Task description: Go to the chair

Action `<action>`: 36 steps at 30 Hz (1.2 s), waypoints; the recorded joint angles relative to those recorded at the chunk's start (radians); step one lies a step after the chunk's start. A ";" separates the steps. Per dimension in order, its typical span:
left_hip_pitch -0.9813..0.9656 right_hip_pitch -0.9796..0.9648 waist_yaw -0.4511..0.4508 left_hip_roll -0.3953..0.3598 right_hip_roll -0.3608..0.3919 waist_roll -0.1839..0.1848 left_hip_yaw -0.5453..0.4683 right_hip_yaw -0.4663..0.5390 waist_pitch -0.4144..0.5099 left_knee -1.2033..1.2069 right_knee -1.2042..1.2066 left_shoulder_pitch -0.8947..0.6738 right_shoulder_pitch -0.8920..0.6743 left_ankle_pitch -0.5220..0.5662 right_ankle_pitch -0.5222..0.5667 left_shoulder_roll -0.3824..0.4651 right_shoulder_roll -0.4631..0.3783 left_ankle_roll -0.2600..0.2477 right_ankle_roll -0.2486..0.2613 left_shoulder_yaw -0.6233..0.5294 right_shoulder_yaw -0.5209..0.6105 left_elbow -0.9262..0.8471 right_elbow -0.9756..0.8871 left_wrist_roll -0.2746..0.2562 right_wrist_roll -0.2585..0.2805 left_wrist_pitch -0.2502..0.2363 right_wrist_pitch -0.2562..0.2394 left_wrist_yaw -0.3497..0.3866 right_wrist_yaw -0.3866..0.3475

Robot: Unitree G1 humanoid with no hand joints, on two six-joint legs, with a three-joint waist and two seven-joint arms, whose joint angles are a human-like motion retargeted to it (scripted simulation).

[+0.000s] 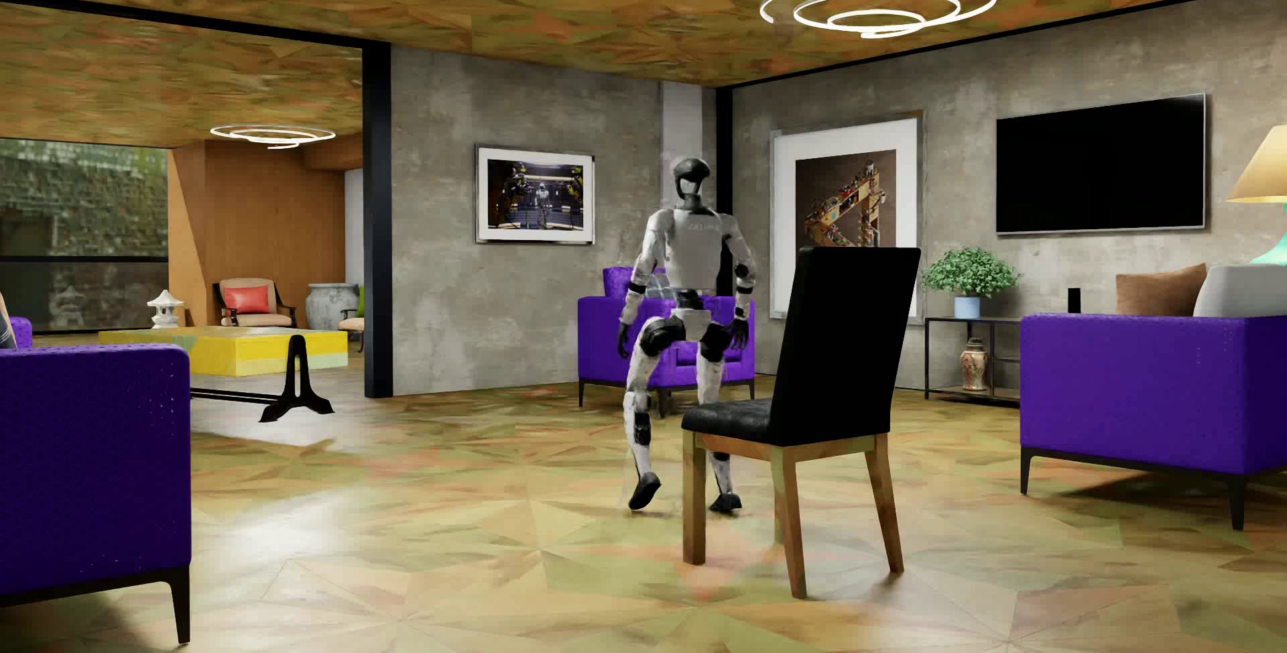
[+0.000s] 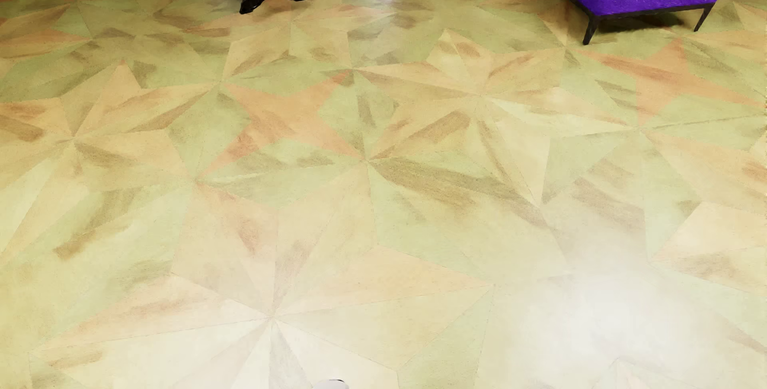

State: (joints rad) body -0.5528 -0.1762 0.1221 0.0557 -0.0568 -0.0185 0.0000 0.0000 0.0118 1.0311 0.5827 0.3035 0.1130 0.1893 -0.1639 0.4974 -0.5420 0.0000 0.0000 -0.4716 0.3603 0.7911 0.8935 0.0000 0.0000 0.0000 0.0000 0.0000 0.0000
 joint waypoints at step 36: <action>0.280 -0.386 -0.413 -0.140 -0.083 0.105 0.000 0.000 -0.036 -0.610 0.031 -0.273 0.261 -0.632 0.247 -0.061 0.101 0.000 0.000 -0.067 0.069 -0.286 0.152 0.000 0.000 0.000 0.000 0.000 0.000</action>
State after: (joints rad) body -0.2727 -0.5625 -0.2906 -0.0839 -0.1397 0.0869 0.0000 0.0000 -0.0238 0.4208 0.6139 0.0302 0.3742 -0.4431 0.0828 0.4364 -0.4406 0.0000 0.0000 -0.5389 0.4289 0.5053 1.0450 0.0000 0.0000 0.0000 0.0000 0.0000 0.0000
